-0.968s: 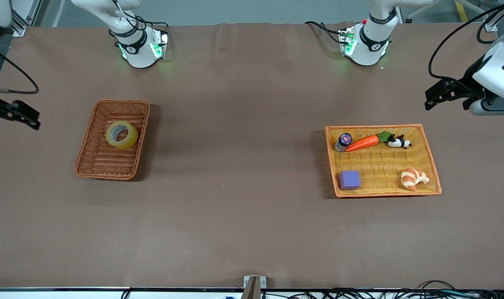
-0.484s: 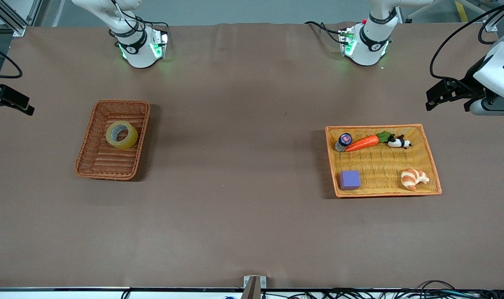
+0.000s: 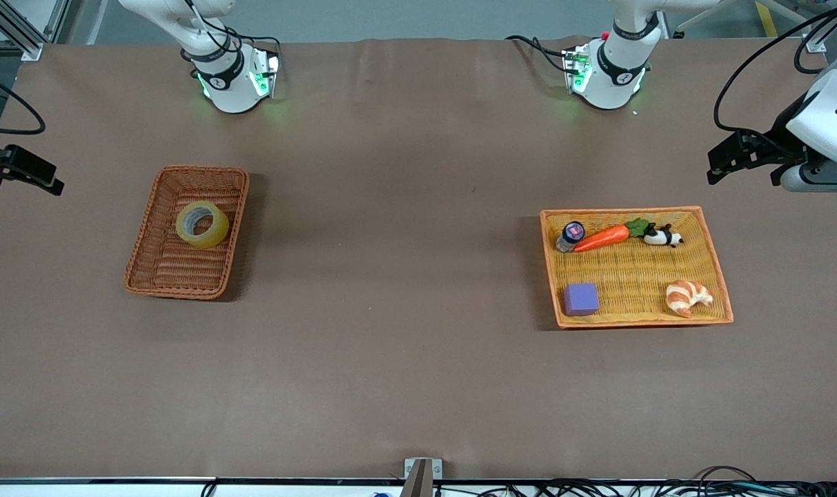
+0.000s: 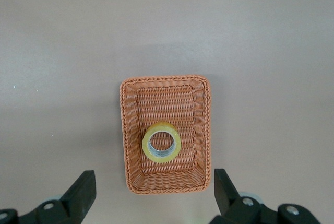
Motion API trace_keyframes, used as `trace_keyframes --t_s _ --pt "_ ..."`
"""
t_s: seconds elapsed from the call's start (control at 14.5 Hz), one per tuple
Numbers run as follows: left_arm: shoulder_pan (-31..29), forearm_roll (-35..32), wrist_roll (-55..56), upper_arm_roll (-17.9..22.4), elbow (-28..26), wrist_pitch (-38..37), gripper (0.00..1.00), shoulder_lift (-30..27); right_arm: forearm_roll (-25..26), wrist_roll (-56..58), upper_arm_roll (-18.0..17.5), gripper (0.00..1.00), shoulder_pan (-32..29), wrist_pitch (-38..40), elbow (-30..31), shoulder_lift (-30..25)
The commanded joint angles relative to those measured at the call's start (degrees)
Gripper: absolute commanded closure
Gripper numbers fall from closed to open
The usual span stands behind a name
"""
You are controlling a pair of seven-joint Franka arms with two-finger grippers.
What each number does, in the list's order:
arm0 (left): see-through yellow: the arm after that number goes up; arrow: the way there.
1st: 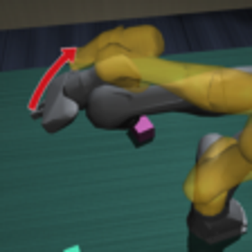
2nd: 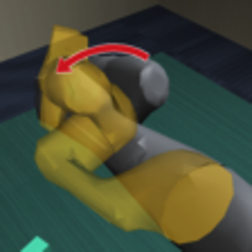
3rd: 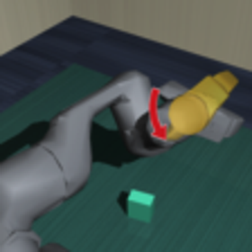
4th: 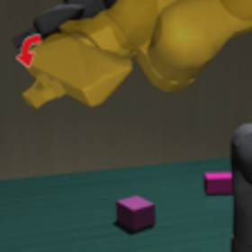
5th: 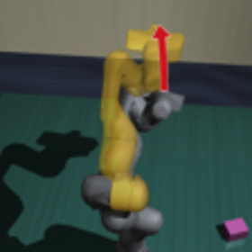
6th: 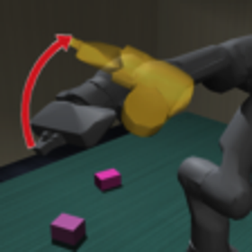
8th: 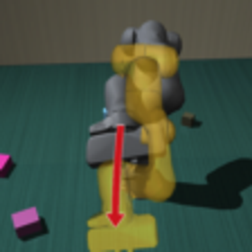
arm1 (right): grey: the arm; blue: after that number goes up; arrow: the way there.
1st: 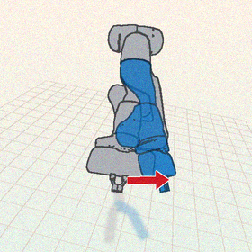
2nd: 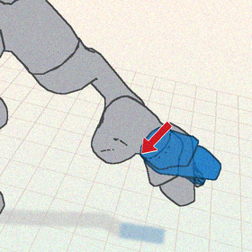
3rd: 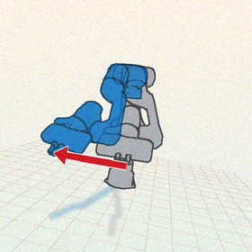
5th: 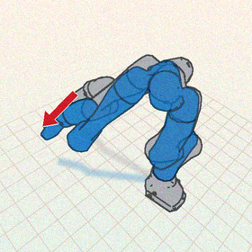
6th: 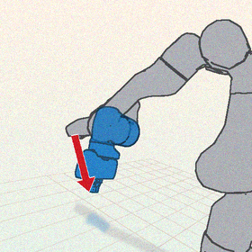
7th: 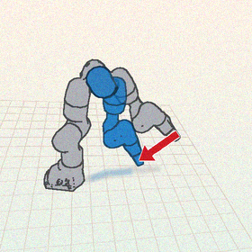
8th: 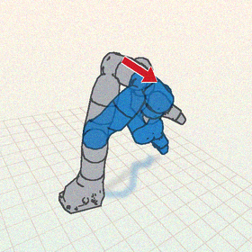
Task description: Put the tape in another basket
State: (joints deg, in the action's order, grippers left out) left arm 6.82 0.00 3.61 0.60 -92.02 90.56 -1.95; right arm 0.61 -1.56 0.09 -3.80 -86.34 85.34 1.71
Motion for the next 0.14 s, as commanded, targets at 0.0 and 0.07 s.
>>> trace_keyframes --t_s 0.0,0.07 --pt "0.0 0.3 -0.9 0.1 -0.1 0.4 0.00 -0.2 -0.9 0.5 0.2 0.00 0.1 -2.4 2.8 -2.2" --pt "0.0 0.2 -0.8 0.1 -0.1 0.5 0.00 -0.2 -0.9 0.7 0.2 0.00 0.2 -2.7 2.9 -2.2"
